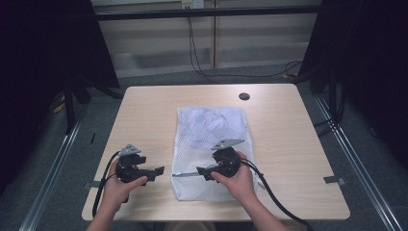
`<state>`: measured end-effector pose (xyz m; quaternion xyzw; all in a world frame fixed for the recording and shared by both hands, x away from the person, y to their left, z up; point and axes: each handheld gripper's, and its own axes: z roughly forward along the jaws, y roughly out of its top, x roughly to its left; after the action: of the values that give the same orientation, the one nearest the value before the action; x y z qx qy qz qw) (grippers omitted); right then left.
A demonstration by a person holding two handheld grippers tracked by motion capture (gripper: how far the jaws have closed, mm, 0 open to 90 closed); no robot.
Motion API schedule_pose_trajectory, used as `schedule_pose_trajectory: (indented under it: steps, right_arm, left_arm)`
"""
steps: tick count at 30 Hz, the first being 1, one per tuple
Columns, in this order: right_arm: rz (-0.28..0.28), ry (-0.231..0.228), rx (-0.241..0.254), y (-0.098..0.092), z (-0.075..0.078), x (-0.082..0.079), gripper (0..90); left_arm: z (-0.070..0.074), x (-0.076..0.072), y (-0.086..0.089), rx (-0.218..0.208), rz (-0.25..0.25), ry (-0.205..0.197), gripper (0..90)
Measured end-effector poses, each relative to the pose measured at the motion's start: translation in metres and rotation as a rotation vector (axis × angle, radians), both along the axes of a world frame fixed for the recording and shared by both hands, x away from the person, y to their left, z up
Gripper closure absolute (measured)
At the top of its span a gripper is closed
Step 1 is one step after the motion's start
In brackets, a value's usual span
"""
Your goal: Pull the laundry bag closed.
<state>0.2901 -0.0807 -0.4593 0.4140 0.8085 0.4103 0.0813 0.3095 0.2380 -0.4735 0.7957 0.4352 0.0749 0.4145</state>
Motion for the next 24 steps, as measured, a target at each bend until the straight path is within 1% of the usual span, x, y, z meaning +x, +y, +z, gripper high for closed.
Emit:
schedule_pose_trajectory:
  steps: [2,5,6,9,10,14,15,16,17,18,19,20,21,22,24]
  right_arm:
    - [-0.003,0.005,0.005,0.003,-0.001,0.001,20.6]
    - [0.006,0.006,0.012,0.009,-0.002,0.002,22.3]
    - [0.015,0.010,0.022,0.013,-0.004,0.002,23.3]
    - [0.018,0.013,0.029,0.016,-0.005,0.003,25.1]
    - [0.026,0.019,0.039,0.019,-0.006,0.003,26.8]
    - [0.038,0.028,0.047,0.022,-0.008,0.004,28.9]
    - [0.048,0.036,0.057,0.025,-0.010,0.005,30.7]
    - [0.048,0.036,0.057,0.025,-0.010,0.005,30.7]
    - [0.052,0.050,0.073,0.028,-0.012,0.005,33.1]
    - [0.052,0.050,0.073,0.028,-0.012,0.005,33.1]
    - [0.057,0.061,0.081,0.030,-0.012,0.005,35.1]
    - [0.074,0.066,0.075,0.032,-0.014,0.006,37.8]
    - [0.076,0.068,0.065,0.034,-0.014,0.006,39.0]
    - [0.079,0.081,0.067,0.036,-0.016,0.006,41.0]
    - [0.086,0.087,0.072,0.038,-0.017,0.006,42.3]
  left_arm:
    - [0.000,0.000,0.000,-0.002,-0.003,0.000,6.7]
    - [0.000,0.000,0.000,0.001,0.000,0.000,6.7]
    - [0.000,0.000,0.000,-0.002,-0.003,0.001,6.7]
    - [0.000,0.000,0.000,-0.007,-0.004,0.004,6.7]
    - [0.000,0.000,0.000,-0.004,-0.001,0.001,6.7]
    - [0.000,0.000,-0.001,0.000,-0.003,0.002,6.7]
    - [0.000,0.001,-0.001,0.001,-0.002,0.003,6.7]
    - [0.000,0.001,-0.001,0.001,-0.002,0.003,6.7]
    - [0.000,0.001,-0.001,-0.001,-0.001,0.004,6.7]
    - [0.000,0.001,-0.001,-0.001,-0.001,0.004,6.7]
    - [0.000,0.001,-0.001,0.000,0.000,0.003,6.7]
    - [0.000,0.001,0.000,0.001,-0.002,0.003,6.7]
    - [0.000,0.001,0.000,0.001,-0.002,0.004,6.7]
    - [0.000,0.001,0.000,0.000,-0.002,0.004,6.7]
    - [0.000,0.001,0.000,-0.001,-0.009,0.009,6.7]
